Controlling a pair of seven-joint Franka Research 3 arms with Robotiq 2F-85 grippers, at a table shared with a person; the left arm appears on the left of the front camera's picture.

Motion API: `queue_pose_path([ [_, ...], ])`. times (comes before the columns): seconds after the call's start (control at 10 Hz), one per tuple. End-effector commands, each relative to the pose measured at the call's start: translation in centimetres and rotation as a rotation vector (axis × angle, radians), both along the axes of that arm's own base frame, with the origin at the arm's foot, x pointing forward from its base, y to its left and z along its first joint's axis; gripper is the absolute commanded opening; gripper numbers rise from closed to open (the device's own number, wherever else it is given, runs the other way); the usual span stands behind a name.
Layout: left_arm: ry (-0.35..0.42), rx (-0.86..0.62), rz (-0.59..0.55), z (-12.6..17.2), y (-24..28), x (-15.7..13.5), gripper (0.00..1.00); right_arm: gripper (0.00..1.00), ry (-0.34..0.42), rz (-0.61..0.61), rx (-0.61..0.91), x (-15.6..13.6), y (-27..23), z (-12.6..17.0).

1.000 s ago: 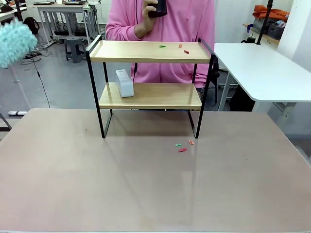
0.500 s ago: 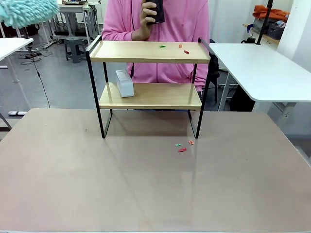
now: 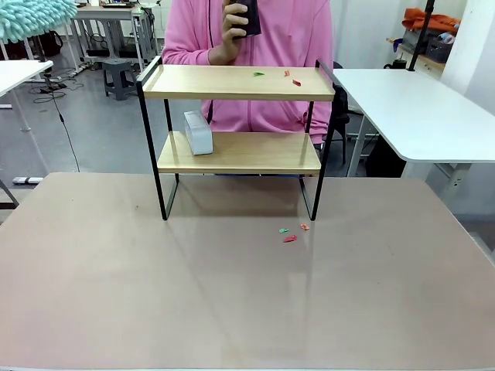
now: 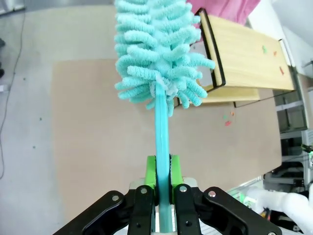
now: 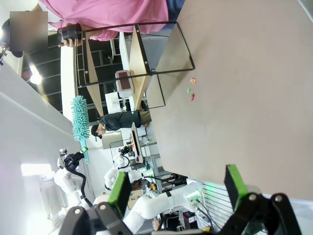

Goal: Clean the shelf.
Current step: Clean the remaining tier of the Shelf with the Duster once objects are removed.

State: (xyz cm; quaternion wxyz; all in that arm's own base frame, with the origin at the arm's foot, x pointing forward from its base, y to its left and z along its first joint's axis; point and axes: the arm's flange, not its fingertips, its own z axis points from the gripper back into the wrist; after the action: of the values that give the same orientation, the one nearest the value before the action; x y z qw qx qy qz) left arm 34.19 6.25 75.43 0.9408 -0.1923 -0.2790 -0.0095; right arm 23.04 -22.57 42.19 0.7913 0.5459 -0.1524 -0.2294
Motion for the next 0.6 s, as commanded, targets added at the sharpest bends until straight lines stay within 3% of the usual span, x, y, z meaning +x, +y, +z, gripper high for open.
queue_pose_path([
  [0.0,-0.154,-0.032,0.011,4.6,-2.8,0.0,0.12,1.0,-0.021,0.009,-0.01,-0.1,0.1,0.0],
  [0.1,-0.216,-0.011,-0.037,7.0,-4.9,0.2,0.12,1.0,-0.021,0.009,-0.01,-0.1,0.1,0.0],
  [0.2,-0.212,0.008,-0.097,8.1,-7.3,0.8,0.12,1.0,-0.021,0.009,-0.01,-0.1,0.1,0.0],
  [0.5,-0.113,0.118,-0.234,6.5,-16.5,2.3,0.12,1.0,-0.021,0.009,-0.01,-0.1,0.1,0.0],
])
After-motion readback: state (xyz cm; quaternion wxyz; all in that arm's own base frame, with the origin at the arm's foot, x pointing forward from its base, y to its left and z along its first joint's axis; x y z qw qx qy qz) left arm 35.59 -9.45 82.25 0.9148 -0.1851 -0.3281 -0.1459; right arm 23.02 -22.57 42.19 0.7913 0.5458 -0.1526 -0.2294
